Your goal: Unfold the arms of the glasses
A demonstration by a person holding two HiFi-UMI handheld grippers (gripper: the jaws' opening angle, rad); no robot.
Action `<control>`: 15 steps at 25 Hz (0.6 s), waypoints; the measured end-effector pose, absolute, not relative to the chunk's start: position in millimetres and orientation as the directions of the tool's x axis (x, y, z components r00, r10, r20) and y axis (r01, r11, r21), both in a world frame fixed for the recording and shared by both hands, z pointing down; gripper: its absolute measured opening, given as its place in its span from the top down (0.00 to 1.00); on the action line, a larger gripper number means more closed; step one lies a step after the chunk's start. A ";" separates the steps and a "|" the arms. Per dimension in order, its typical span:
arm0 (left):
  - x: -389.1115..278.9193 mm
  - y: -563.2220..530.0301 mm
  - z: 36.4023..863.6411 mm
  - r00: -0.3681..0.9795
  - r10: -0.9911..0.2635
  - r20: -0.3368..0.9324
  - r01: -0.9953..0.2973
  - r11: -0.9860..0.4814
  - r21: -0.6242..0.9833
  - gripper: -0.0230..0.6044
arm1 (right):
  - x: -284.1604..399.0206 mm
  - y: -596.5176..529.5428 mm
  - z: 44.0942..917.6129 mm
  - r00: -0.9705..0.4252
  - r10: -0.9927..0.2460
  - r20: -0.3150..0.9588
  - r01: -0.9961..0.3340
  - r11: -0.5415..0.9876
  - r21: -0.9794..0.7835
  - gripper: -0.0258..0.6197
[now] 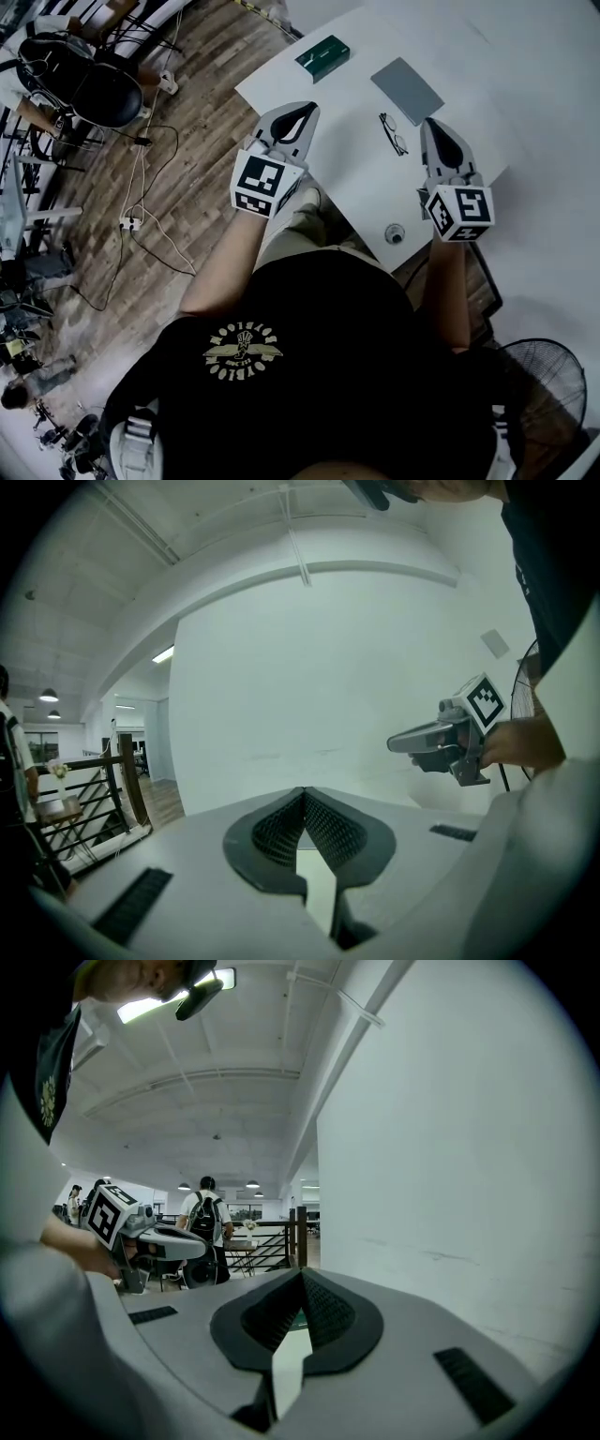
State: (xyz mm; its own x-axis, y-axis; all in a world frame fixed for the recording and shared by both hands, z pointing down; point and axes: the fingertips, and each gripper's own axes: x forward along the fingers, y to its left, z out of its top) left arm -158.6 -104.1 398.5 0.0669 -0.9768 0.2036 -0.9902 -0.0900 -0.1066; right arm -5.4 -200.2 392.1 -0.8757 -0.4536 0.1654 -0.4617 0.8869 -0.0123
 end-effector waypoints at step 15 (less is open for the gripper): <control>-188.5 -135.2 420.0 0.125 -0.960 0.251 -0.984 -0.152 -0.093 0.95 | -30.4 -231.8 420.6 -0.836 -0.501 0.224 -0.520 0.853 -0.031 0.96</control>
